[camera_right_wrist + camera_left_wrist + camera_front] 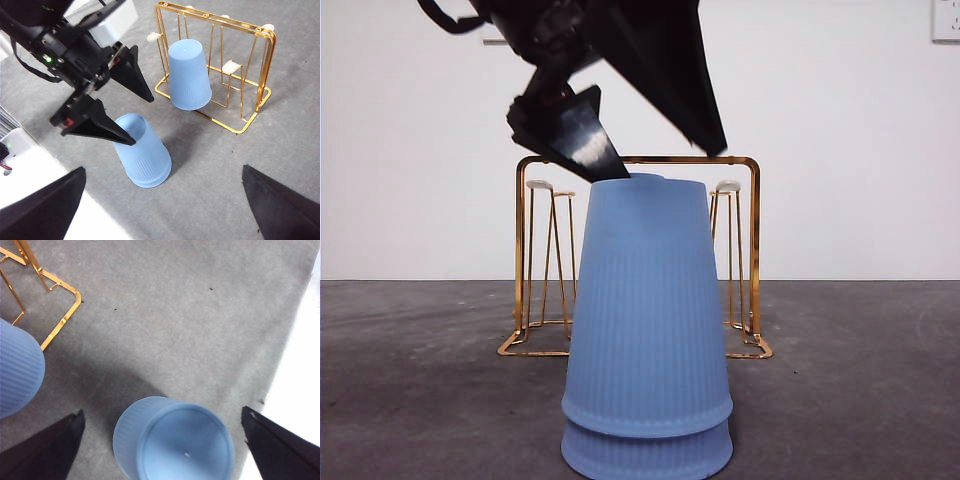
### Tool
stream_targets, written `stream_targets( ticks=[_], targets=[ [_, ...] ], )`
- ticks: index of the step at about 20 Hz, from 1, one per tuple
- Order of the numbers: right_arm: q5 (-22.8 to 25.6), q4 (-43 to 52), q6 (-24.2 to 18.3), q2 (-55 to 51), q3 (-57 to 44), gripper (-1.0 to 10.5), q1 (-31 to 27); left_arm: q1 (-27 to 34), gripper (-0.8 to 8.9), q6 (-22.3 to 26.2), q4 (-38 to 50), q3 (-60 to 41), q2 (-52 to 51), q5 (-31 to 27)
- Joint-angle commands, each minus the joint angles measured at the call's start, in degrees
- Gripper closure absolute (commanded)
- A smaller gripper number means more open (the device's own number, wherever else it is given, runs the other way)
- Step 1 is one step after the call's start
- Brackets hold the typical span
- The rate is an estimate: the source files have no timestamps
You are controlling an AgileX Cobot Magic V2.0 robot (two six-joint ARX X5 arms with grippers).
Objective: The left arm pick up the left cup on cup holder and place it on desk, then the right arm insert the right cup into the first cup, and then the left arm insert the mid cup into the first cup
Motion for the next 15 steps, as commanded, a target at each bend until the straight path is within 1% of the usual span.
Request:
stream_targets(
  ticks=[1, 4, 5, 7, 11, 13, 15],
  targets=[
    [0.22, 0.85, -0.26, 0.57, 0.33, 4.5, 0.39, -0.57, 3.03, -0.96, -0.94, 1.11, -4.22, -0.13],
    [-0.35, 3.56, -0.68, 3.1, 0.33, 4.5, 0.39, -0.5, 3.05, -1.79, -4.13, 1.14, -12.04, -0.79],
    [-0.96, 5.22, -1.05, 4.42, 0.33, 4.5, 0.39, -0.46, 3.06, -1.77, -5.16, 1.14, -15.17, -2.69],
    [-2.47, 9.51, -2.49, 7.72, 0.33, 4.5, 0.39, -0.24, 3.06, -1.77, -6.91, 1.14, -21.44, -4.98],
    [-4.83, 20.33, -6.38, 16.46, 0.33, 4.5, 0.37, 0.02, 3.13, -1.92, -8.63, 1.14, -32.72, -5.97],
    [-6.16, 26.25, -7.98, 21.7, 0.48, 4.5, 0.33, 0.13, 3.13, -3.82, -9.6, 1.14, -37.13, -6.73],
    [-6.97, 29.68, -9.55, 27.45, 1.86, 4.5, -0.39, 0.13, 3.13, -6.27, -10.75, 1.11, -40.52, -7.37]
  ],
)
